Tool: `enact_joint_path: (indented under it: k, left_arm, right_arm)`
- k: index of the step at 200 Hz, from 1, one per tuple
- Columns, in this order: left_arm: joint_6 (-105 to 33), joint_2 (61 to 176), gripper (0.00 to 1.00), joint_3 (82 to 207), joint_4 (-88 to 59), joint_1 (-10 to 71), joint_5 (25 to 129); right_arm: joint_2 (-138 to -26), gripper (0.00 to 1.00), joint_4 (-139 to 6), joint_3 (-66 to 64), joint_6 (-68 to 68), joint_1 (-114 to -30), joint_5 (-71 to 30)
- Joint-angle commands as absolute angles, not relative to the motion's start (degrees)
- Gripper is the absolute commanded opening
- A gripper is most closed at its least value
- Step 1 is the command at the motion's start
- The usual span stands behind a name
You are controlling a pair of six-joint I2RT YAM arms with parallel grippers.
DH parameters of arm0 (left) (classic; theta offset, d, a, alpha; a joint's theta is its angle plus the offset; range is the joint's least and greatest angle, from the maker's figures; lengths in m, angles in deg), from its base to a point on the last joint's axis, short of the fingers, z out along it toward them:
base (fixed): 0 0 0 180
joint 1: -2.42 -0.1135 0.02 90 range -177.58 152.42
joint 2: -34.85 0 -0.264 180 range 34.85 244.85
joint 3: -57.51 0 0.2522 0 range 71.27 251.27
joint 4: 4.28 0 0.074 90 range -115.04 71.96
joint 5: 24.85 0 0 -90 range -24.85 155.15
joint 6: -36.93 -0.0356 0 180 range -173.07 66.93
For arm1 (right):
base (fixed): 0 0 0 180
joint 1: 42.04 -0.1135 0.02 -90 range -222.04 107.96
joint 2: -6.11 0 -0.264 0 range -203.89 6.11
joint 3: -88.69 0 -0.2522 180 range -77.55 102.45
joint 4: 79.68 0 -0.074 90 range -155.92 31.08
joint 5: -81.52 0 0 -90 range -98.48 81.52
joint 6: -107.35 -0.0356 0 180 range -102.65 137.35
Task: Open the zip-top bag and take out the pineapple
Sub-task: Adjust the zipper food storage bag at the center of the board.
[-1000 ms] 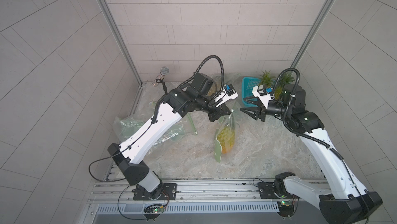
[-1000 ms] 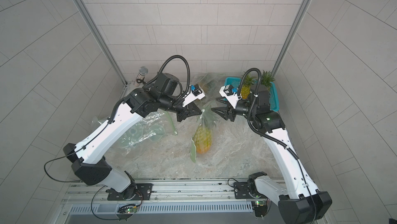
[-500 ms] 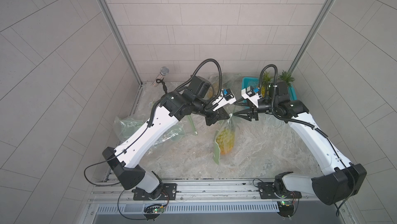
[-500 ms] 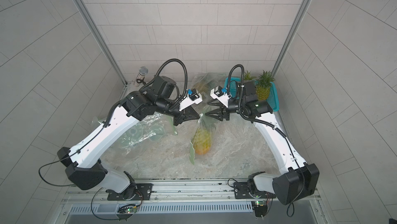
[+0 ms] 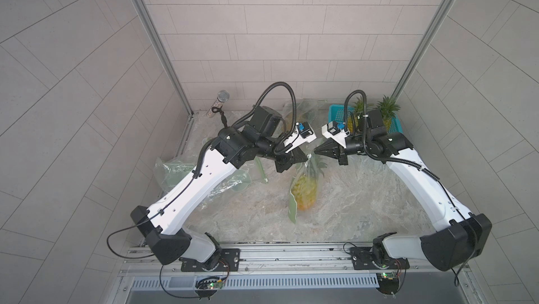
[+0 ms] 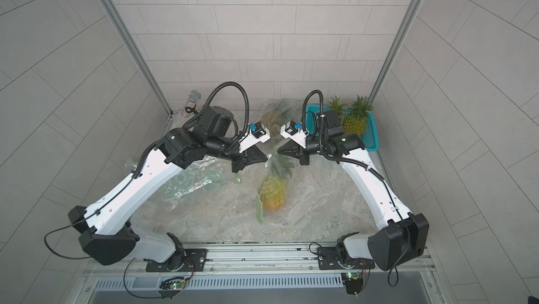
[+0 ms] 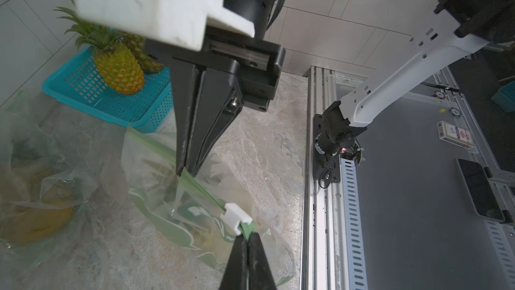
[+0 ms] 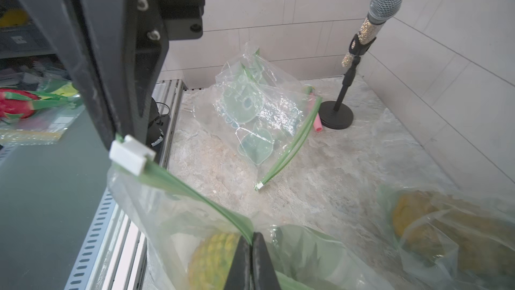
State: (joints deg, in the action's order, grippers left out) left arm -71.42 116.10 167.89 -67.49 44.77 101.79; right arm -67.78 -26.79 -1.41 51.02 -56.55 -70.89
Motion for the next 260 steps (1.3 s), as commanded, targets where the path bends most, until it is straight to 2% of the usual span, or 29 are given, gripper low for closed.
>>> enact_joint_path:
  k: [1,76,111,128,165,209,260]
  left_arm:
    - [-70.3,111.2,0.00,165.5,-61.7,43.5,98.7]
    - [-68.8,102.0,0.00,150.6,-52.5,40.9,92.4]
    - [-67.4,98.0,0.00,144.2,-48.7,39.5,90.6]
    - [-66.6,96.9,0.09,143.2,-48.4,38.5,92.8]
    - [-61.3,94.4,0.41,139.8,-45.6,37.1,96.8]
    - [-49.1,90.8,0.55,131.2,-30.8,34.1,103.0]
    - [-42.7,94.1,0.57,129.4,-22.4,33.9,104.1]
  right_arm:
    - [-61.6,0.00,-32.3,-3.2,45.5,-56.9,-64.6]
    - [-56.8,0.00,-24.4,-2.7,41.3,-65.9,-47.0]
    - [-58.3,0.00,-23.4,-3.0,38.9,-68.6,-44.4]
    - [-59.2,0.00,-25.1,-2.9,36.5,-69.1,-43.5]
    - [-61.1,0.00,-27.1,-1.9,31.5,-69.6,-43.1]
    - [-61.1,0.00,-28.0,-2.6,30.6,-69.8,-43.4]
    - [-60.1,0.00,-28.9,-3.4,30.4,-69.9,-44.3]
